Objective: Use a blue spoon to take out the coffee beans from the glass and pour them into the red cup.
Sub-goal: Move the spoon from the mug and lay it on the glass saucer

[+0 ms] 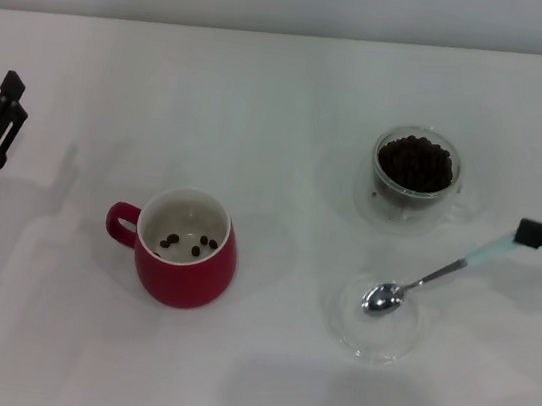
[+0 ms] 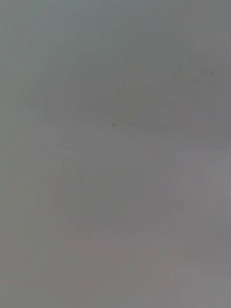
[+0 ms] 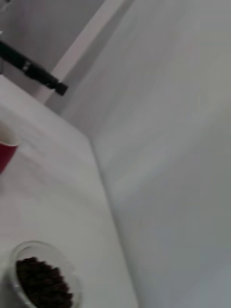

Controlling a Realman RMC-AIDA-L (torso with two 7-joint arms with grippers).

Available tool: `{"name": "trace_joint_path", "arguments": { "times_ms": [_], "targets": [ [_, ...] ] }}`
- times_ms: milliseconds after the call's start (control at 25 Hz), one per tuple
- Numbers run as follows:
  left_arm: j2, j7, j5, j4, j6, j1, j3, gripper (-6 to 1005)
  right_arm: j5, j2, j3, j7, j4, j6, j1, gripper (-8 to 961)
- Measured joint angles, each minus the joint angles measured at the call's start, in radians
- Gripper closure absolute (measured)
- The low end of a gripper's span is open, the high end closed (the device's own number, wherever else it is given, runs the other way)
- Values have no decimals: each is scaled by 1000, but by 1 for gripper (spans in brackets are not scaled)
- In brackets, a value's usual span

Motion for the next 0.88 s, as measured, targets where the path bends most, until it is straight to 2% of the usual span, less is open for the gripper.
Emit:
{"name": "trace_joint_path", "arguments": {
  "times_ms": [200,880],
  "targets": [
    [0,0,0,8,-1,-3,0,288,-57,21,0,-9,1,67,19,696],
    [0,0,0,12,-2,5,0,289,-133,35,0,-7,-9,155,45,689]
  ]
}}
